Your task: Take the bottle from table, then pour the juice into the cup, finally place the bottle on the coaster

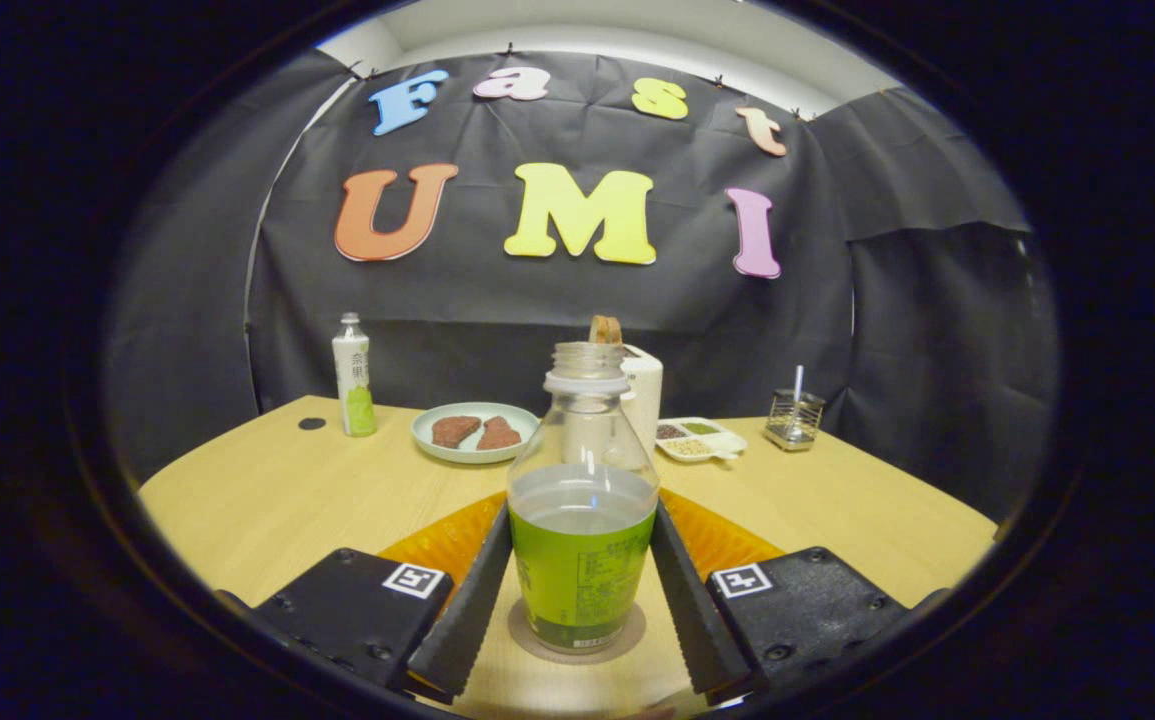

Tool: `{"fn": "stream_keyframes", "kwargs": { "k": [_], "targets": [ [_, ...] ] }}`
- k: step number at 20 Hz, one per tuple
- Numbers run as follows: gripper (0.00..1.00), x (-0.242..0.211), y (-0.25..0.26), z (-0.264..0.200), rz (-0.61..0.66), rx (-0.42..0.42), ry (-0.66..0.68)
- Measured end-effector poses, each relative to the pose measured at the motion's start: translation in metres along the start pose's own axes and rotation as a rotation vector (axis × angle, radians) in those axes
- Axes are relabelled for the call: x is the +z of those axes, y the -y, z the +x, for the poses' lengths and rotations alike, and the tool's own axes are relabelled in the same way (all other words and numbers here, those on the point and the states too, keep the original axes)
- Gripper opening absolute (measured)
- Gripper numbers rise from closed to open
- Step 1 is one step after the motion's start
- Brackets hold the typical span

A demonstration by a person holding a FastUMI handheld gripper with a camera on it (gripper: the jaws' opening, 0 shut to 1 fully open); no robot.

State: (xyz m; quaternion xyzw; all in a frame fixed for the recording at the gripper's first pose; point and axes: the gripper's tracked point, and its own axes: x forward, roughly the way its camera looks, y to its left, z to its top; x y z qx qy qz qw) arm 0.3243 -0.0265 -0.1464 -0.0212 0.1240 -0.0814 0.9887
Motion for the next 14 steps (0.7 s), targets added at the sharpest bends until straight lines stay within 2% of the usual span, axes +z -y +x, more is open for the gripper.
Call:
{"fn": "stream_keyframes", "kwargs": {
  "k": [3,5,14],
  "targets": [
    [0.87,-0.002,0.009,0.000,-0.034,-0.041,-0.013],
    [0.97,0.000,0.001,-0.001,-0.027,-0.004,-0.018],
    [1.00,0.005,-0.001,-0.012,-0.037,0.008,-0.049]
  ]
}}
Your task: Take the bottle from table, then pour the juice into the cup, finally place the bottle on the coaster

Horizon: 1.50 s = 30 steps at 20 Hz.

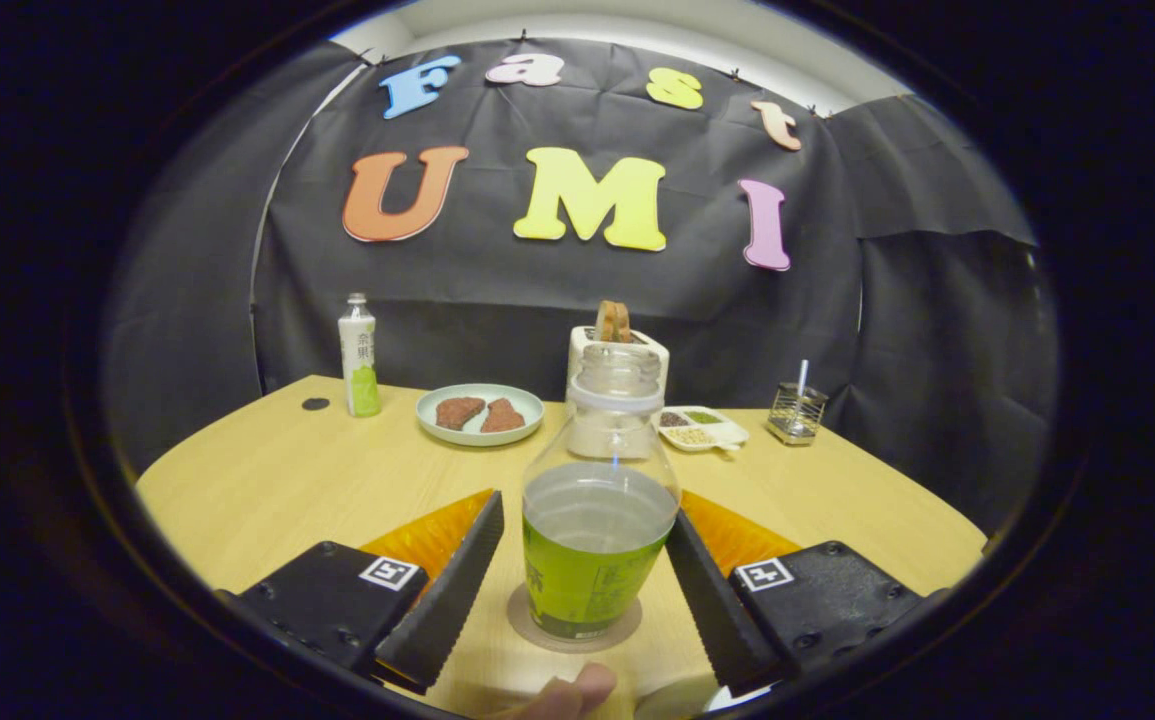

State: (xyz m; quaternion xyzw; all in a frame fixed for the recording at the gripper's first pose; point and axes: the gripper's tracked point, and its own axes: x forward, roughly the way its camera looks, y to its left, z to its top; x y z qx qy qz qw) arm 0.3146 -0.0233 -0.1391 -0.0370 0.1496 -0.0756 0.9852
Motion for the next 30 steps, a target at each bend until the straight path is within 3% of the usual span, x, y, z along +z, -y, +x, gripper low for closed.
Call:
{"fn": "stream_keyframes", "kwargs": {
  "k": [9,19,30],
  "targets": [
    [0.99,0.047,-0.007,-0.041,0.012,0.010,0.054],
    [1.00,0.107,0.022,-0.142,0.028,-0.004,0.148],
    [1.00,0.090,0.035,-0.252,0.030,0.056,0.220]
  ]
}}
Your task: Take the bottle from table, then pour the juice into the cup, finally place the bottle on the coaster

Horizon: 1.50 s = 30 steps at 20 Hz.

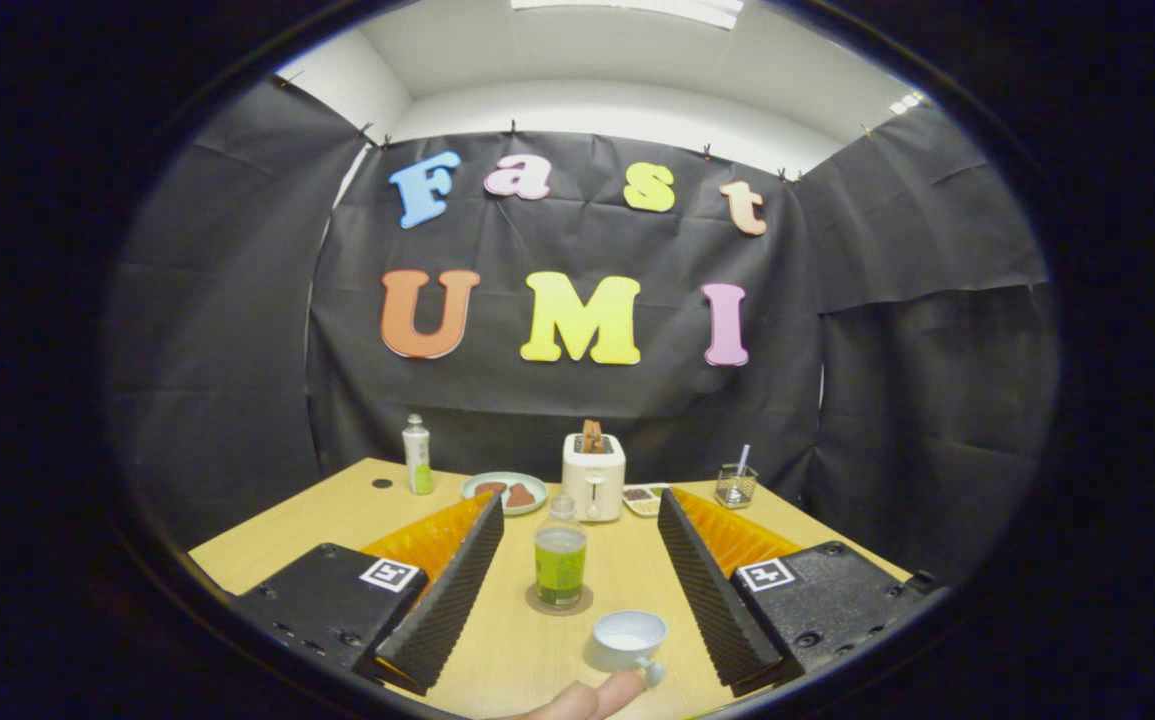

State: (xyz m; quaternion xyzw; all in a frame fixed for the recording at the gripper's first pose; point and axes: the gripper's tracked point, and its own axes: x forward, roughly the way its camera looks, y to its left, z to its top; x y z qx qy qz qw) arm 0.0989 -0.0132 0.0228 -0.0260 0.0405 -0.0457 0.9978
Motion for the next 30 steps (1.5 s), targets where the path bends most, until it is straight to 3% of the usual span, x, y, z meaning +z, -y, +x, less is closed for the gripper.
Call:
{"fn": "stream_keyframes", "kwargs": {
  "k": [5,8,17,24,30],
  "targets": [
    [1.00,-0.001,-0.002,-0.036,-0.113,-0.055,-0.039],
    [1.00,0.002,-0.016,-0.057,-0.151,-0.040,-0.048],
    [1.00,-0.012,-0.003,-0.098,0.038,0.027,-0.015],
    [1.00,0.002,0.028,-0.124,0.044,-0.012,0.090],
    [1.00,-0.004,0.028,-0.122,0.064,-0.007,0.079]
  ]
}}
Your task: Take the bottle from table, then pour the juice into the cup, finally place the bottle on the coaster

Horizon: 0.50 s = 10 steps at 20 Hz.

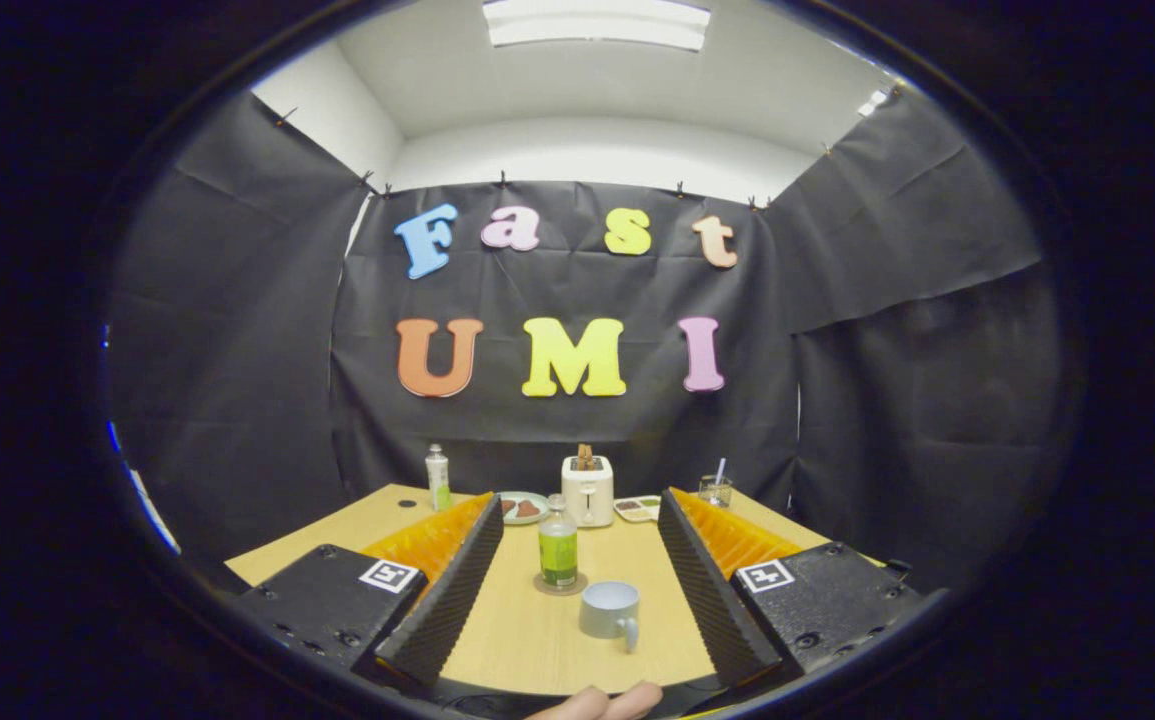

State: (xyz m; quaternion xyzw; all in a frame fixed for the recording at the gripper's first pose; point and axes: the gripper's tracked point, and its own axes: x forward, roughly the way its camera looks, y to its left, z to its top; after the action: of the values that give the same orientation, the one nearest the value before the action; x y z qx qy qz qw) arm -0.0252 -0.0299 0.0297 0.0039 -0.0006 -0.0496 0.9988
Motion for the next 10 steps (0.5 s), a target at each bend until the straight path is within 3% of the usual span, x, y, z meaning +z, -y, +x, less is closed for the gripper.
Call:
{"fn": "stream_keyframes", "kwargs": {
  "k": [10],
  "targets": [
    [1.00,-0.016,0.005,0.010,-0.026,-0.001,-0.047]
  ]
}}
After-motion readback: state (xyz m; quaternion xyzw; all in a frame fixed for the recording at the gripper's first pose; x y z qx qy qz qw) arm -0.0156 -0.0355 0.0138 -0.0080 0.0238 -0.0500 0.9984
